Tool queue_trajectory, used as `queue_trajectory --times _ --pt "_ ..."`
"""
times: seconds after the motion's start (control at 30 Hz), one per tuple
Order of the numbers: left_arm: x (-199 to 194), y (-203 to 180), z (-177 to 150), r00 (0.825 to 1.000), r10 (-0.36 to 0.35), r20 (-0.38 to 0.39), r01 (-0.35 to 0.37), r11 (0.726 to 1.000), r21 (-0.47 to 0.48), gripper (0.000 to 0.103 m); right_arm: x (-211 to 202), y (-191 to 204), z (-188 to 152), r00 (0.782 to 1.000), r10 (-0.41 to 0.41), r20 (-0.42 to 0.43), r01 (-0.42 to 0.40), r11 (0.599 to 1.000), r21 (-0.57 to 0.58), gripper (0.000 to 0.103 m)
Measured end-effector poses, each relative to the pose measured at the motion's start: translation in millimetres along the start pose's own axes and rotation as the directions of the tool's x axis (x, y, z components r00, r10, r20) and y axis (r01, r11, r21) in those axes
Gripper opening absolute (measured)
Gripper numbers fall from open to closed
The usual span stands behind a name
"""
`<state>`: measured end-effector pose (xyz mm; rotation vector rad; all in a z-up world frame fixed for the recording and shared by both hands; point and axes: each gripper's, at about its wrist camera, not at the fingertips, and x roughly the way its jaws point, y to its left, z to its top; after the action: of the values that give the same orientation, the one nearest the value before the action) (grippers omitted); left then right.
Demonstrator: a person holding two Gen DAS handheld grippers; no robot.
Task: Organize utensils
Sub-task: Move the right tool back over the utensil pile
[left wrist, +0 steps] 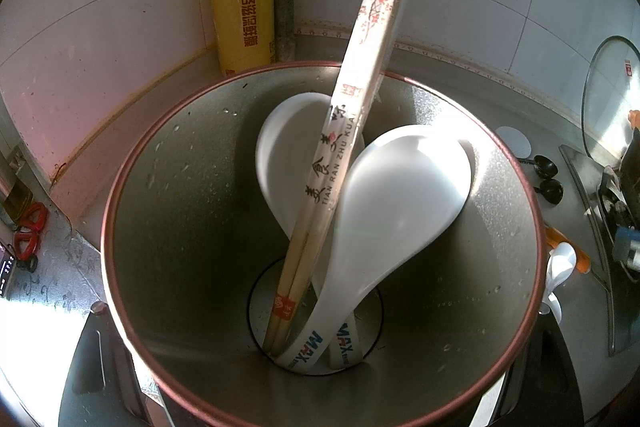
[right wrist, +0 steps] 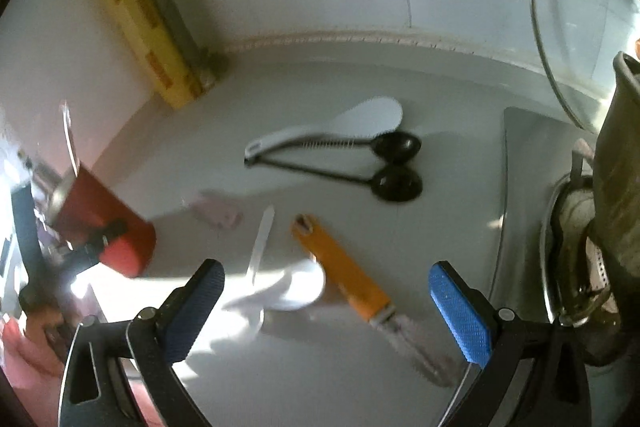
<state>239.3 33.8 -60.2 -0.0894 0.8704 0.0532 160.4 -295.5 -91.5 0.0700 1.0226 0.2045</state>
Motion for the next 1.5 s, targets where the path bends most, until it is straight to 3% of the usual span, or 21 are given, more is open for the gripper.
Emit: queue_trajectory --times 0.23,0.33,0.5,0.73,0.97,1.17,1.4,1.5 --pt "-0.1 -0.4 -0.1 1.0 0.001 0.001 -0.001 1.0 -0.001 0.09 14.1 -6.1 -17.7 0.999 0.024 -0.036 -0.021 0.998 0.063 0.103" --pt "0.2 -0.5 -0.4 1.0 0.001 0.001 -0.001 1.0 -0.003 0.09 9.7 -9.9 -20.7 0.999 0.041 0.007 -0.041 0.996 0.08 0.103" --pt "4.9 0.8 -2.4 1.0 0.002 -0.012 -0.002 1.0 -0.004 0.09 5.8 -1.7 -21.0 0.998 0.028 0.049 -0.028 1.0 0.013 0.103" --pt "9.2 -0.8 -1.1 1.0 0.002 -0.016 -0.002 1.0 -0.005 0.09 8.7 7.5 -21.5 0.999 0.025 0.041 -0.023 0.999 -0.042 0.103" --pt "9.1 -0.2 -1.4 1.0 0.001 -0.015 -0.001 1.0 -0.004 0.09 13.9 -3.8 -24.8 0.988 0.149 0.035 -0.151 0.985 0.079 0.103" --pt "10.2 -0.2 -0.2 1.0 0.002 -0.016 -0.002 1.0 -0.004 0.09 15.2 -6.5 -26.9 0.985 0.164 0.049 -0.169 0.976 0.14 0.103" --pt "10.5 0.4 -0.6 1.0 0.001 -0.015 -0.001 1.0 -0.004 0.09 26.0 -13.7 -33.4 0.969 0.244 0.043 -0.248 0.942 0.225 0.103" --pt "10.5 0.4 -0.7 1.0 0.001 -0.016 -0.001 1.0 -0.004 0.09 30.0 -15.3 -33.6 0.968 0.25 0.04 -0.252 0.937 0.244 0.098"
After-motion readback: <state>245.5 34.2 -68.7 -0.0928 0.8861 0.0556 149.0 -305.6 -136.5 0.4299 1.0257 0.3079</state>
